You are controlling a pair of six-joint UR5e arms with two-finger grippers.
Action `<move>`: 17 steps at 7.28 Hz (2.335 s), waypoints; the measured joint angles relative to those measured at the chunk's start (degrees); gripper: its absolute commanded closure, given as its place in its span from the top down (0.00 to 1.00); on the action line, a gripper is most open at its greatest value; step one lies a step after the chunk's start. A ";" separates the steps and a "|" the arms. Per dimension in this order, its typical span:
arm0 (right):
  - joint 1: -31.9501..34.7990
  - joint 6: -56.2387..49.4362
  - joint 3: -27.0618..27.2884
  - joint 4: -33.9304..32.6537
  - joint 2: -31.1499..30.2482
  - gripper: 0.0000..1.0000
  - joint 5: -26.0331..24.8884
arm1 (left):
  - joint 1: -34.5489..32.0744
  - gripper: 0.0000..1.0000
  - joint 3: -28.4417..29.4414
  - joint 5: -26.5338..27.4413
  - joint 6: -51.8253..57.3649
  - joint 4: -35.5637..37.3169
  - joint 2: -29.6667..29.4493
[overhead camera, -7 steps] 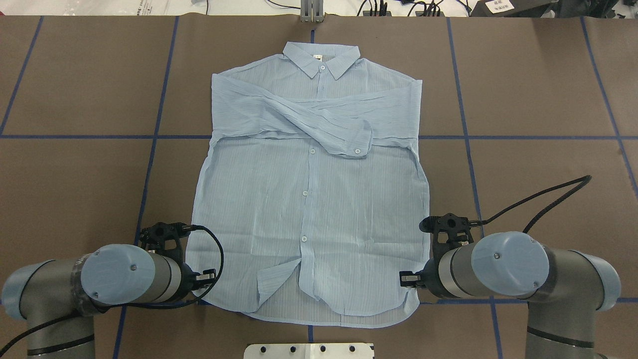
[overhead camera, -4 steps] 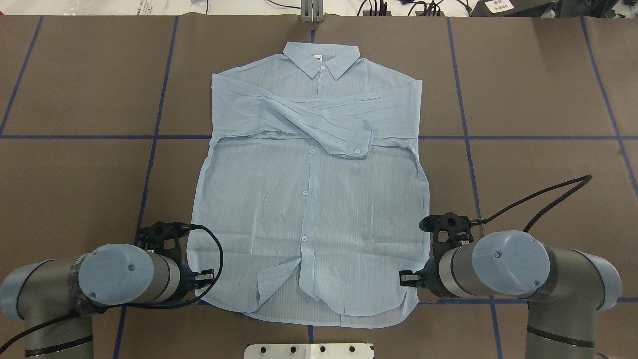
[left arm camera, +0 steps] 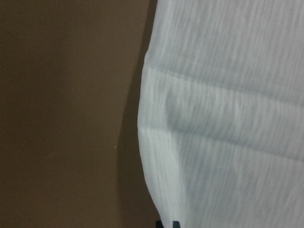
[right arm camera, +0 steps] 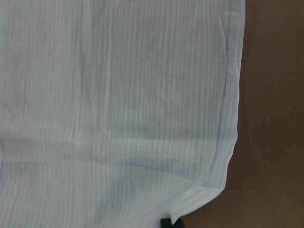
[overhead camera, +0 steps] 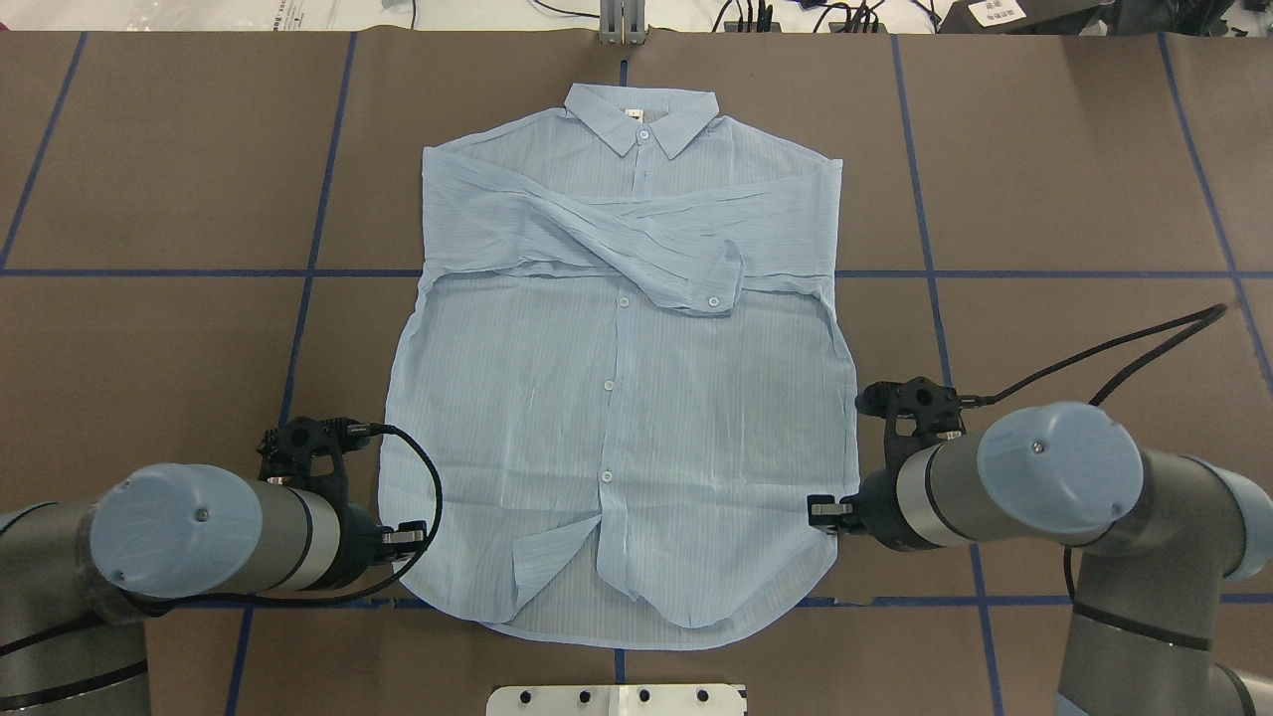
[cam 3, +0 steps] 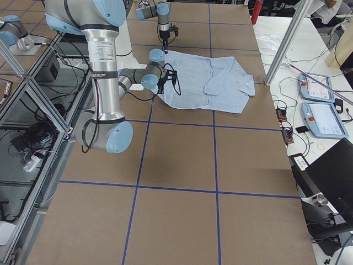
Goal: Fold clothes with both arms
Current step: 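Lift the hem with both grippers and fold it up to the collar, then release the hem at the collar with both grippers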
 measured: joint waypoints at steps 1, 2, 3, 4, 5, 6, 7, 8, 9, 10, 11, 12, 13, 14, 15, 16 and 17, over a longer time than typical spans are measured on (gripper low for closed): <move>3.50 -0.65 0.02 0.00 0.65 0.00 3.40 | -1.82 0.00 -0.61 -1.15 2.29 0.01 -0.06; 7.10 -1.46 0.00 0.00 1.20 0.00 6.62 | -4.45 0.00 -0.89 -2.86 4.57 -0.02 -0.38; 10.23 -2.46 -0.18 -0.02 2.07 0.00 9.00 | -7.72 0.00 -0.96 -5.06 6.47 -0.05 -1.57; 13.18 -3.04 -0.79 -0.09 3.57 0.00 10.76 | -11.61 0.00 -0.78 -7.89 7.98 -0.02 -3.91; 16.45 -3.47 -2.58 -0.19 5.93 0.00 12.79 | -15.59 0.00 -0.11 -10.93 8.97 0.00 -6.50; 19.94 -4.24 -5.50 -0.28 8.82 0.00 14.98 | -18.94 0.00 1.56 -13.09 9.54 0.02 -9.02; 23.51 -5.69 -8.96 -0.37 11.66 0.00 16.93 | -21.85 0.00 3.99 -14.16 9.80 -0.06 -11.29; 27.21 -7.77 -13.03 -0.42 14.36 0.00 18.90 | -24.48 0.00 6.76 -14.61 9.89 -0.21 -13.30; 30.20 -9.65 -17.20 -0.43 16.96 0.00 20.33 | -26.37 0.00 9.75 -14.73 9.93 -0.42 -15.33; 32.46 -11.20 -22.38 -0.40 20.42 0.00 21.17 | -27.81 0.00 13.70 -14.75 9.92 -0.99 -18.01; 33.82 -11.93 -27.38 -0.33 23.99 0.00 21.48 | -28.95 0.00 18.10 -14.75 9.84 -1.99 -21.38; 34.71 -12.33 -31.67 -0.25 26.95 0.00 21.53 | -30.15 0.00 23.14 -14.74 9.75 -3.90 -24.84; 35.36 -12.92 -35.91 -0.16 29.45 0.00 21.52 | -31.68 0.00 29.30 -14.72 9.68 -7.77 -27.40; 35.88 -13.82 -40.26 -0.14 31.87 0.00 21.51 | -33.31 0.00 36.23 -14.67 9.63 -13.30 -28.96; 36.33 -15.13 -43.30 -0.15 33.10 0.00 21.48 | -34.52 0.00 43.70 -14.54 9.58 -18.82 -30.92; 36.70 -16.54 -44.96 -0.19 33.39 0.00 21.42 | -35.08 0.00 49.80 -14.40 9.54 -22.84 -33.00; 36.92 -17.42 -46.22 -0.21 33.49 0.00 21.33 | -35.28 0.00 53.86 -14.32 9.52 -25.54 -34.46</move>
